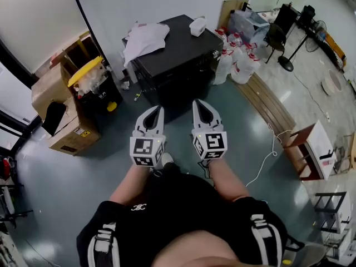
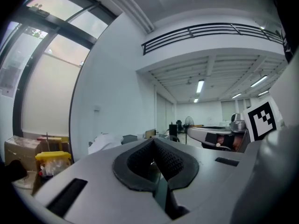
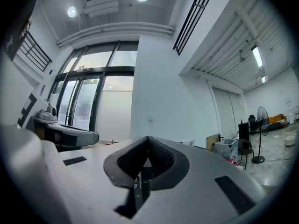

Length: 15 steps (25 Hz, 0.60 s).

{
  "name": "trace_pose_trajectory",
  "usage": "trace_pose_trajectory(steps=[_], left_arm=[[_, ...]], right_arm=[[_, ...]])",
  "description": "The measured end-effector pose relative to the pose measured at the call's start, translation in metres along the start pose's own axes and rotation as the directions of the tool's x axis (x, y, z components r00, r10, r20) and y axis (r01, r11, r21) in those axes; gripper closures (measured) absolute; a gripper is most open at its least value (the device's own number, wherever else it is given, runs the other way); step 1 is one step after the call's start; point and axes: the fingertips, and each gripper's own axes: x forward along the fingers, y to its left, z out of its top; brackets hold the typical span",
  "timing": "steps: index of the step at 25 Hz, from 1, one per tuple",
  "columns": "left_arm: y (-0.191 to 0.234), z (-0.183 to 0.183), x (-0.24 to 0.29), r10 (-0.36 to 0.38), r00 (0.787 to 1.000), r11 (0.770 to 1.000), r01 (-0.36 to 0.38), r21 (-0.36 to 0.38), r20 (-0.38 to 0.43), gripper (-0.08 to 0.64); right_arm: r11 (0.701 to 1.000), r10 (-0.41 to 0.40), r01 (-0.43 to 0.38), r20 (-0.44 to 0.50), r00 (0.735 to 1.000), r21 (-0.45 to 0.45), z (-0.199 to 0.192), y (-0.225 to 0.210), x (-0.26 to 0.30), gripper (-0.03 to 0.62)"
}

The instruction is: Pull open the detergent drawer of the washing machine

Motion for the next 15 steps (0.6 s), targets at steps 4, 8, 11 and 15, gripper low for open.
trace_pose_trajectory(steps=[4,8,11,15], left_arm=[[0.039,0.001,0.041,0.008,1.000,1.000,-0.008,-0.020,-0.014,0.558],[0.079,-0.006,0.082,0.010,0.999,1.000,-0.011,-0.025,-0.037,0.558],[0.107,-0.009,0.112,0.009,0.999,0.999,-0.010,-0.034,-0.044,0.558],[0.136,-0.006,0.152,-0.009,0.999,0.999,0.008,-0.043,-0.042,0.558]], right_arm=[[1.000,0.014,-0.013,-0.037,0.999,0.024,-0.013,-0.008,0.058,0.591],[0.999,-0.001,0.002,-0.045,0.999,0.033,-0.021,-0.017,0.112,0.591],[0.999,-0.018,0.019,-0.050,0.999,0.030,-0.024,-0.026,0.150,0.591],[0.999,-0.037,0.039,-0.061,0.997,0.031,-0.027,-0.040,0.194,0.591]])
